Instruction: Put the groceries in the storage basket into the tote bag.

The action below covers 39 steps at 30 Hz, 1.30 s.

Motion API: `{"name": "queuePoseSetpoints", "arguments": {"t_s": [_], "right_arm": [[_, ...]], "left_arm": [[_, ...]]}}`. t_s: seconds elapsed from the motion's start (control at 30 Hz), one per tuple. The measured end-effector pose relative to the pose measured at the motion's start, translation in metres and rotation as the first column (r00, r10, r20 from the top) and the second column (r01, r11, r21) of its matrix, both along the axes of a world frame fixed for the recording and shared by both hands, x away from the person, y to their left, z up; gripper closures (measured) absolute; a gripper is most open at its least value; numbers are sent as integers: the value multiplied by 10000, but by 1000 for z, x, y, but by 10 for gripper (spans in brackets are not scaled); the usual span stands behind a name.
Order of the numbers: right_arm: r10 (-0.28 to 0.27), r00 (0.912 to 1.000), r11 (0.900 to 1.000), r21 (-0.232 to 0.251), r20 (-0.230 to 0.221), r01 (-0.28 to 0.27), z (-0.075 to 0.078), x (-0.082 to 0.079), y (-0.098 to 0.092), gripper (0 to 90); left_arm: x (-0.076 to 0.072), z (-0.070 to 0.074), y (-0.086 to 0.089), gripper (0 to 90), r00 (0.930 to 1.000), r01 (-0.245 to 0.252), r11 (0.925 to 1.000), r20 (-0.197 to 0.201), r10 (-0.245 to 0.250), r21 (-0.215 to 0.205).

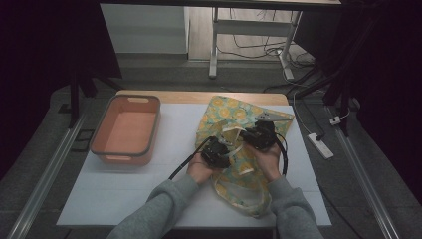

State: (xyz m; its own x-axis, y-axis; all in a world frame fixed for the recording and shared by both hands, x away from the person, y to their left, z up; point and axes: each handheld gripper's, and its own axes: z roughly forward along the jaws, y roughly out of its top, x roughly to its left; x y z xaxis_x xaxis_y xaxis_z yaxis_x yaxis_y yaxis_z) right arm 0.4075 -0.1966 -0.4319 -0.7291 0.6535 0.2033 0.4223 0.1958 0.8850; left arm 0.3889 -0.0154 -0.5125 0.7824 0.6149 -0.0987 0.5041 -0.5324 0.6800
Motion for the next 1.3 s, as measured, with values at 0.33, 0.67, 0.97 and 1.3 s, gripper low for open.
{"name": "queuePoseSetpoints", "arguments": {"t_s": [0.33,0.67,0.97,1.3], "right_arm": [[62,10000,9997,-231,-39,-63,0,-2,-3,900],[178,9998,9981,-583,-86,-183,-5,-5,-2,900],[204,9998,9958,-900,76,-196,-5,-9,-6,750],[525,9986,9950,-857,50,-518,-7,-15,-7,603]], "left_arm": [[-25,20,56,497,9997,241,9944,14,-240,-1032],[-43,34,104,452,10000,0,9945,62,6,-1047],[-53,30,126,417,9996,-232,9954,-160,218,-925],[-58,24,116,411,9985,87,9962,-525,-133,-861]]}}
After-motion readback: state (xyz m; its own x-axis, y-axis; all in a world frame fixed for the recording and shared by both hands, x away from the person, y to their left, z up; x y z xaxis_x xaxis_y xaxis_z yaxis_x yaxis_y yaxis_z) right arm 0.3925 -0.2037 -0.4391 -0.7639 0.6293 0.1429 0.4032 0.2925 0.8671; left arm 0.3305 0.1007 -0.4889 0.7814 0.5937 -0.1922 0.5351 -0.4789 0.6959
